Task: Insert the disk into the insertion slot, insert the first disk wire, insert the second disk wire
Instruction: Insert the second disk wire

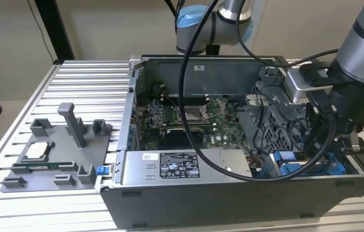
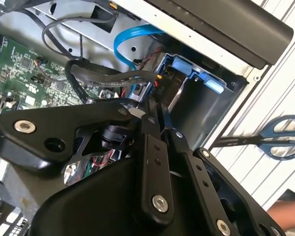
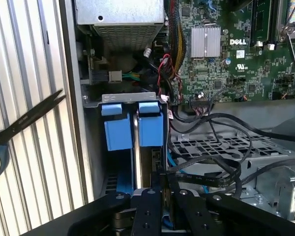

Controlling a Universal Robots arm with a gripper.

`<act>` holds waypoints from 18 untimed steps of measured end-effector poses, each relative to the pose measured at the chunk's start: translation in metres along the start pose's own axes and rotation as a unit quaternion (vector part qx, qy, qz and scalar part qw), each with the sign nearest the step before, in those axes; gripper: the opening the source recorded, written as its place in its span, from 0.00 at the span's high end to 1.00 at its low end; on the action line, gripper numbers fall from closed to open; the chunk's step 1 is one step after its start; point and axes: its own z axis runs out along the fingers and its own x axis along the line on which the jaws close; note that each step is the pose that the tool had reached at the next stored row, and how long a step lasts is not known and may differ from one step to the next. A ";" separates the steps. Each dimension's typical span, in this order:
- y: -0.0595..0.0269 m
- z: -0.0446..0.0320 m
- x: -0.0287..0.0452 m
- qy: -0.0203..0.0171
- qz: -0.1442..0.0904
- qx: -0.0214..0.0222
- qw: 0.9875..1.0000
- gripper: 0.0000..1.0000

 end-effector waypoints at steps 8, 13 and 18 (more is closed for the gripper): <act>-0.0004 0.0023 0.0002 -0.001 0.000 0.000 1.000 1.00; -0.0005 0.0035 0.0003 -0.001 0.000 0.000 1.000 1.00; -0.0007 0.0045 0.0004 -0.001 0.000 0.000 1.000 1.00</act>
